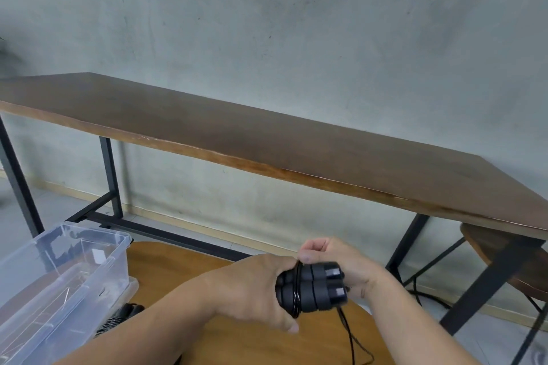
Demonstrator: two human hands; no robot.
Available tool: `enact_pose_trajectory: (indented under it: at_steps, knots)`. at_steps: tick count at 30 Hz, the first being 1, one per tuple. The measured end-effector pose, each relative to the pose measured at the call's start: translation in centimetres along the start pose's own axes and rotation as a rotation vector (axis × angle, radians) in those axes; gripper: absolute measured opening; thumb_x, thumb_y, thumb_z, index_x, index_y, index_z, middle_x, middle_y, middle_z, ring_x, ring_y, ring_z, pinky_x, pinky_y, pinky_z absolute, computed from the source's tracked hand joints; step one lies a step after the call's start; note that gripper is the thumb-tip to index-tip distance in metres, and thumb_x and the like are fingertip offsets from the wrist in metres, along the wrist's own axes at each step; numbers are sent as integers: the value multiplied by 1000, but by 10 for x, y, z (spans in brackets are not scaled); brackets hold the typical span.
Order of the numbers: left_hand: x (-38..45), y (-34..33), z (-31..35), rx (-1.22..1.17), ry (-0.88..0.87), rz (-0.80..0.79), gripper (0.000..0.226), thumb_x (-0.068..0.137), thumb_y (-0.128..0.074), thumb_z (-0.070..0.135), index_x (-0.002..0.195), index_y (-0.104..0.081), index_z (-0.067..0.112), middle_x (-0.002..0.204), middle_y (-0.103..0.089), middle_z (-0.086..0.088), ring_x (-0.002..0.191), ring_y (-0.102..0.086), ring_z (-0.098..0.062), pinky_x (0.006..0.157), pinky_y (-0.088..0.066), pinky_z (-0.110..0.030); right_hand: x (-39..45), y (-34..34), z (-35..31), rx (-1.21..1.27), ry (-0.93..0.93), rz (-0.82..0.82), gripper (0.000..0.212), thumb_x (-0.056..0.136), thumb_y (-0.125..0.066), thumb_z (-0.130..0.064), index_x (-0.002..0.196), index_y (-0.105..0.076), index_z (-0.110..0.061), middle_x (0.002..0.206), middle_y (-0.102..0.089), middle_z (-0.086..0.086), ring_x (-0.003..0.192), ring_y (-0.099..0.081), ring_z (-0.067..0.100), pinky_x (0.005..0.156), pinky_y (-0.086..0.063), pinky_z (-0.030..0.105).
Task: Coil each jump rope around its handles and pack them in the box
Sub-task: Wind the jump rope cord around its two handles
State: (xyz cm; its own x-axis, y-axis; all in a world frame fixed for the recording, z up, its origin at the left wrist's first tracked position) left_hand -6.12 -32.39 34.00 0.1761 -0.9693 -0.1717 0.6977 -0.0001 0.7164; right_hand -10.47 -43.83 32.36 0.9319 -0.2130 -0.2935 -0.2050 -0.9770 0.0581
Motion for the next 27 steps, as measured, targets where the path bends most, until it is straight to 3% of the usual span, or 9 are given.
enact_pose_trajectory:
  at_steps: [3, 6, 10, 13, 16, 20, 27]
  knots:
    - [1, 7, -7, -132, 8, 51, 47, 72, -84, 35, 109, -55, 39, 90, -61, 19, 80, -59, 5, 69, -42, -7, 9, -7, 30, 327, -24, 73, 12, 81, -66, -5, 74, -71, -13, 74, -60, 8, 63, -55, 16, 61, -43, 30]
    - [2, 12, -19, -193, 45, 126, 42, 73, -84, 27, 105, -57, 34, 80, -57, 19, 61, -54, 12, 58, -37, -3, 18, -21, 49, 410, 24, 112, 29, 97, -43, 1, 75, -58, -11, 62, -42, 2, 53, -31, 10, 51, -17, 25]
    - [5, 13, -30, -128, 162, 188, 33, 73, -79, 28, 99, -59, 27, 77, -59, 15, 61, -56, 3, 57, -41, -9, 12, -33, 60, 383, 66, 291, 28, 100, -39, -1, 79, -56, -6, 59, -43, 3, 50, -26, 11, 48, -13, 26]
    - [7, 21, -46, -20, 249, 282, 45, 69, -76, 38, 105, -55, 22, 89, -64, 10, 81, -63, -10, 68, -50, -21, 6, -47, 72, 241, 18, 360, 34, 105, -42, -16, 74, -51, -8, 57, -44, 3, 44, -25, 11, 45, -16, 25]
    - [13, 16, -55, 110, 289, 244, 65, 69, -75, 37, 124, -43, 20, 97, -64, 7, 90, -64, -15, 81, -55, -29, 2, -56, 73, -81, 17, 402, 44, 106, -42, -21, 64, -52, -15, 50, -41, -4, 41, -27, 10, 46, -18, 24]
    - [19, 8, -56, 148, 254, 200, 44, 67, -77, 34, 105, -56, 24, 87, -64, 10, 84, -63, -15, 72, -51, -27, -7, -50, 64, -357, 2, 453, 42, 104, -44, -23, 65, -59, -21, 54, -44, -6, 41, -31, 5, 45, -22, 21]
    - [31, 0, -63, 191, 247, 201, 29, 73, -69, 27, 99, -58, 21, 90, -66, 4, 82, -62, -18, 68, -48, -26, -16, -49, 54, -656, -27, 411, 38, 104, -39, -29, 71, -58, -24, 52, -45, -8, 49, -40, 3, 50, -29, 20]
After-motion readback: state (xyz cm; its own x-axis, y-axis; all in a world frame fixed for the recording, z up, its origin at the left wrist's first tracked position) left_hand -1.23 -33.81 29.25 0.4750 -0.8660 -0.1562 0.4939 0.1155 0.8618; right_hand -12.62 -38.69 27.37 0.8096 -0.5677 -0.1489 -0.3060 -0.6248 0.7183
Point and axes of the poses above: each hand's wrist, its own x-axis towards the middle knuckle, its own y-axis out of the back of the hand, z = x × y, the point moved 8 cm from there along x, towards the middle knuckle
